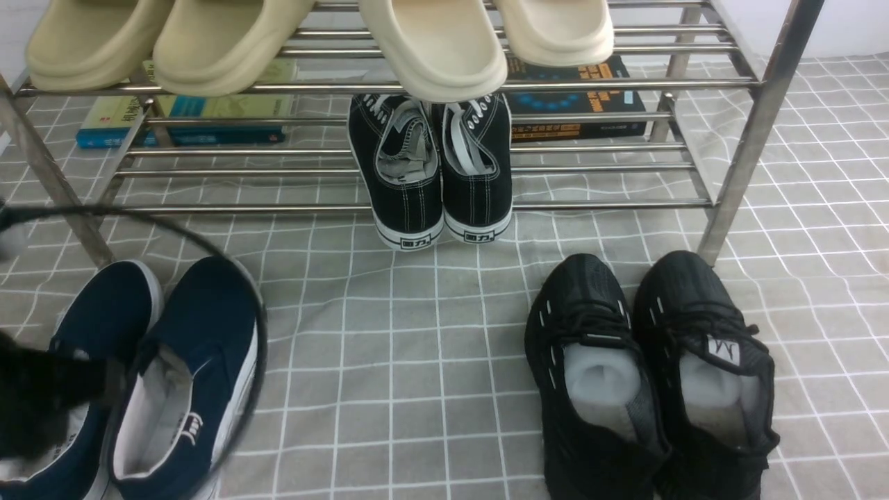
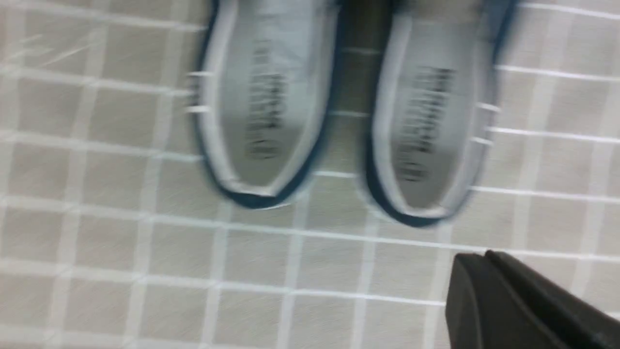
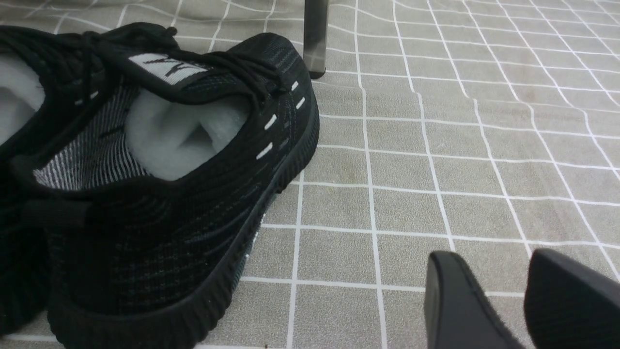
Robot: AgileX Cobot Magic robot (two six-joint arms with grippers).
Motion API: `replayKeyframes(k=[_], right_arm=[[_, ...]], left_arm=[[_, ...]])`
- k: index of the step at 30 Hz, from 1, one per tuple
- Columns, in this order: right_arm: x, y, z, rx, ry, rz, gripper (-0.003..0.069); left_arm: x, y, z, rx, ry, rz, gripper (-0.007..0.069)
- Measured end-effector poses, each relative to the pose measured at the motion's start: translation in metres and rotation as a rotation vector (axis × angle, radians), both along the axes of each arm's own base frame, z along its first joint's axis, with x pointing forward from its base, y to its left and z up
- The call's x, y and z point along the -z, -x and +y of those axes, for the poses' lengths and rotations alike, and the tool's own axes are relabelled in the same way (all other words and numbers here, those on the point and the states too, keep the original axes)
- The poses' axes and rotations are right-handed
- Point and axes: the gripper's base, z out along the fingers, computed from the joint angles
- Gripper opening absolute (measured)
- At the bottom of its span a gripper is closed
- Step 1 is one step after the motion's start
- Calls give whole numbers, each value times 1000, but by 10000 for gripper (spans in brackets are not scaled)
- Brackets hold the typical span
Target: Take the shoes off the shelf with your hand from the grey coffee tablecloth.
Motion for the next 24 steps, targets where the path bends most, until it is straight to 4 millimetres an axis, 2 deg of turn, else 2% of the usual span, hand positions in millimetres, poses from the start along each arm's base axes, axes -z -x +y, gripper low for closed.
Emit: replayKeyframes(k=[3, 5, 9, 14, 24], right_arm=[[0, 0, 0, 0, 0, 0, 239], [0, 0, 0, 0, 0, 0, 239], [0, 0, 0, 0, 0, 0, 239], [0, 0, 0, 0, 0, 0, 239], [0, 0, 0, 0, 0, 0, 239]], left_arm=[[6, 15, -4, 44, 92, -120, 1], [14, 33, -4, 68, 164, -282, 1], [20, 50, -1, 73, 192, -407, 1], [24, 64, 5, 82, 155, -457, 1], [30, 66, 9, 86, 98, -452, 8]])
